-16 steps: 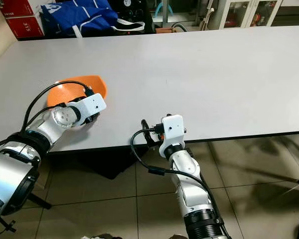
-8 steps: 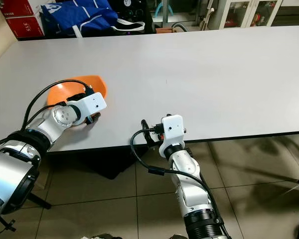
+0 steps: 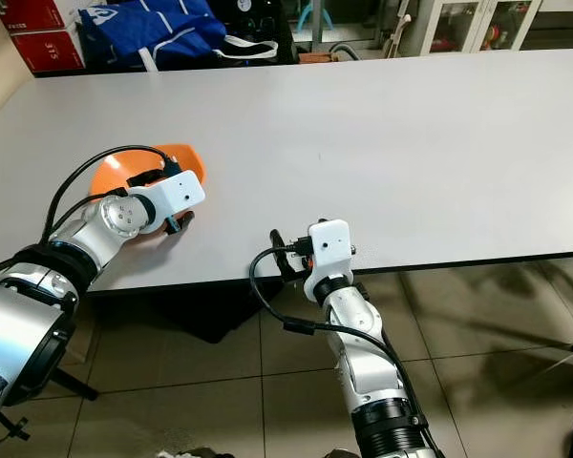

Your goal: Setting the table

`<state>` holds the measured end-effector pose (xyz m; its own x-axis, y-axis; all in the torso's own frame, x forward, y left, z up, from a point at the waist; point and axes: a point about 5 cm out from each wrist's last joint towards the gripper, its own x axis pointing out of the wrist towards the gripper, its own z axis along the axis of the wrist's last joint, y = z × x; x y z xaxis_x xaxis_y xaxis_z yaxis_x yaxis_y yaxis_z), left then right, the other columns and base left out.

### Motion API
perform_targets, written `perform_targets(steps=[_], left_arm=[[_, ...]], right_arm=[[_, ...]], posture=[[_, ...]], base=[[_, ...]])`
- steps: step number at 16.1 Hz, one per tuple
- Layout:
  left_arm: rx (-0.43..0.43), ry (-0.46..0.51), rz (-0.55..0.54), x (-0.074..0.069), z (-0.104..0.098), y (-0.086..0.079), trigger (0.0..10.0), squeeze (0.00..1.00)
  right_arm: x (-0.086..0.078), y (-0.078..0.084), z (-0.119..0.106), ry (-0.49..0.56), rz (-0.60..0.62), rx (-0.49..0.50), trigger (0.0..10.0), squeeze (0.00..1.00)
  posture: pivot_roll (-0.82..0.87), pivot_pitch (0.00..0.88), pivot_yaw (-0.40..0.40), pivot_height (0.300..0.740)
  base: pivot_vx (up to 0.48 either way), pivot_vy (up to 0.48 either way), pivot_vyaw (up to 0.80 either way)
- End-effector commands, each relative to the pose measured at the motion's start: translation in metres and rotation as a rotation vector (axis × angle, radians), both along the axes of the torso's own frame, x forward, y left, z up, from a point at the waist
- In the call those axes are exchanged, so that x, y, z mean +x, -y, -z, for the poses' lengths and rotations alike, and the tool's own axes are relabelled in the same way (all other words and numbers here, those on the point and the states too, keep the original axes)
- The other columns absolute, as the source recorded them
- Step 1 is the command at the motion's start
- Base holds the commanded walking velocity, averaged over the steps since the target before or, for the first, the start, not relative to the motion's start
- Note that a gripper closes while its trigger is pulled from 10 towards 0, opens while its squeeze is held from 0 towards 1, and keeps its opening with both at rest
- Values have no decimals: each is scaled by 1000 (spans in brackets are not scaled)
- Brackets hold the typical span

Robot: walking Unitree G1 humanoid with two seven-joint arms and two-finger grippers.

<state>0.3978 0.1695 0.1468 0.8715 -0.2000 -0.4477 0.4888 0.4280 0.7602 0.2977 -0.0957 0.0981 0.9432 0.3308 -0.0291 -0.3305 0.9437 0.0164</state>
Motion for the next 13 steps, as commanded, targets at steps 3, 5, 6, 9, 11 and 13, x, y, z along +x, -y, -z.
perform_targets(steps=[3,5,6,9,11,13], left_arm=[[-8,48,-7,6,-19,-4,10000,1000],[-64,37,-17,7,-23,-4,10000,1000],[-94,18,-12,7,-23,-2,10000,1000],[-214,-26,27,9,-29,12,10000,0],[-350,25,58,14,-50,26,10000,0],[-460,93,75,17,-70,33,10000,0]], right_arm=[[2,-4,-1,6,-10,-8,10000,0],[3,-5,-1,3,-16,-9,10000,0],[3,-6,0,2,-19,-10,10000,0],[4,-6,0,-1,-25,-12,10000,0],[5,-8,0,0,-31,-14,10000,0],[7,-8,-1,3,-35,-15,10000,0]], posture=[[-139,44,80,740],[-133,38,76,740],[-132,36,76,740],[-125,27,72,740],[-121,20,66,740],[-115,12,62,740]], base=[[0,0,0],[0,0,0],[0,0,0],[0,0,0],[0,0,0],[0,0,0]])
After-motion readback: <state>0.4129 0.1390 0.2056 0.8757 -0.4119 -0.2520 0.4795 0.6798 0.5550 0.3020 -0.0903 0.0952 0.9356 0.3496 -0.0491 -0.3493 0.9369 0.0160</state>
